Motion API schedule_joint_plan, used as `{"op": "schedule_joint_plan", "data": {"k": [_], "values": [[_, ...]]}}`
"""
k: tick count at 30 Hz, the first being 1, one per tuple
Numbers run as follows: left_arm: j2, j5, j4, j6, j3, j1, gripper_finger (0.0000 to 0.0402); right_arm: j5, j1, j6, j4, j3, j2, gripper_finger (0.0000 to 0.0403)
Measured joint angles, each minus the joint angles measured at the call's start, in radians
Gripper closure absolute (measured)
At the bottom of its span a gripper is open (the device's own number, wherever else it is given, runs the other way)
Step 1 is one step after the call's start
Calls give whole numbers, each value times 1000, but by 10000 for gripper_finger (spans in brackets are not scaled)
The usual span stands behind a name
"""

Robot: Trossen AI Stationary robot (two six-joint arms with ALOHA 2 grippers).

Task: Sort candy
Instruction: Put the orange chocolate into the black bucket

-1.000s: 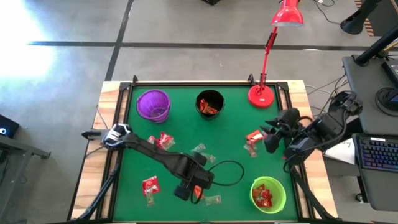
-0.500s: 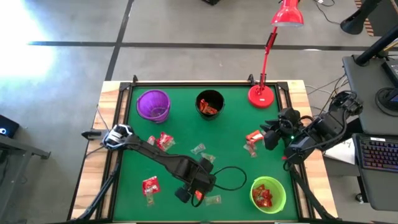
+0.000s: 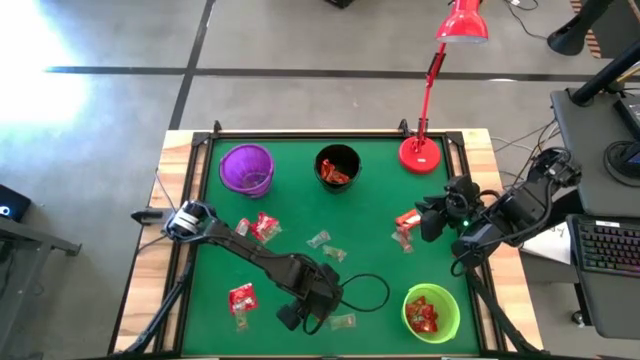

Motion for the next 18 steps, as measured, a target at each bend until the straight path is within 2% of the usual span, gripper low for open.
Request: {"op": "schedule_joint_plan", "data": {"k": [6, 14, 18], "values": [[5, -1, 39, 24, -39, 2, 247, 0, 0, 0, 26, 0, 0, 266], [75, 1, 61, 46, -37, 9, 247, -1, 0, -2, 70, 0, 6, 266], [85, 4, 60, 29, -35, 12, 260, -3, 0, -2, 75, 0, 5, 266]]}}
